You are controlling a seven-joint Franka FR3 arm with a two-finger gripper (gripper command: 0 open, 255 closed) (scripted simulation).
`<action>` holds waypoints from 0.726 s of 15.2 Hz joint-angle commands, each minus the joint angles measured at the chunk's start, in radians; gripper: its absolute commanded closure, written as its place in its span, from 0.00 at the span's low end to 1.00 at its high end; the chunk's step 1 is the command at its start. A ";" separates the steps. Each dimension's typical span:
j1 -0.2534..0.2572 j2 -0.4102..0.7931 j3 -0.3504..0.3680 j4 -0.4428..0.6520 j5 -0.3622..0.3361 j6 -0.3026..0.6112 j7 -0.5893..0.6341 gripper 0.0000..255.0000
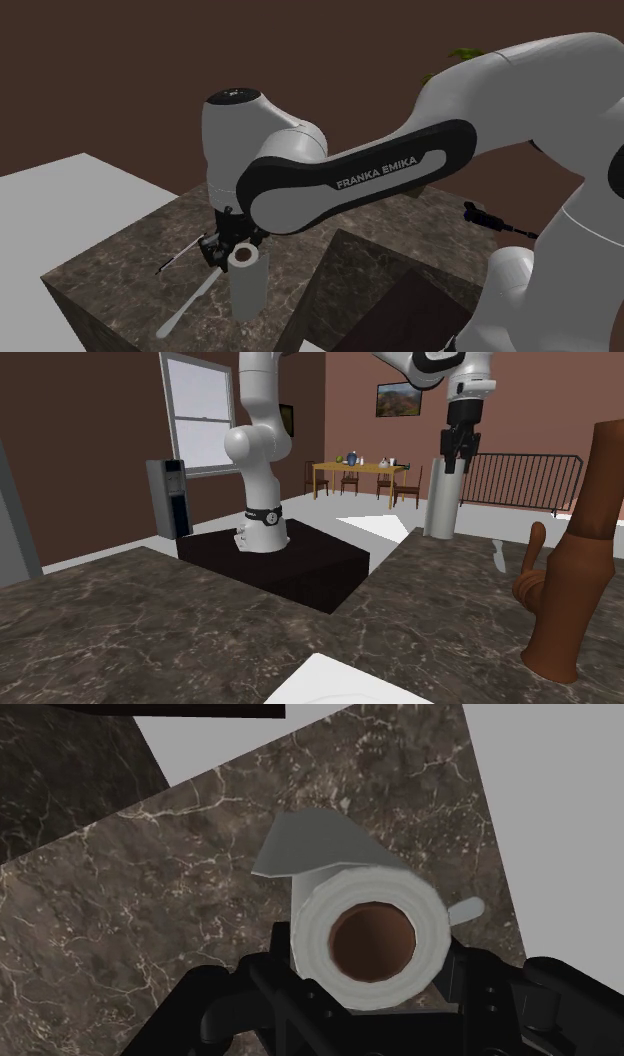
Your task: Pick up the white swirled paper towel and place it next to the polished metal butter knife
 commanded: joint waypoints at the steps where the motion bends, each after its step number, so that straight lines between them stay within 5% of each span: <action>1: -0.001 0.008 -0.001 -0.018 -0.003 0.026 0.002 1.00; 9: -0.001 0.012 -0.001 -0.025 -0.005 0.037 0.004 1.00; 10: -0.001 0.012 -0.001 -0.025 -0.005 0.037 0.004 0.00; 11: -0.001 0.012 -0.001 -0.025 -0.005 0.037 0.004 0.00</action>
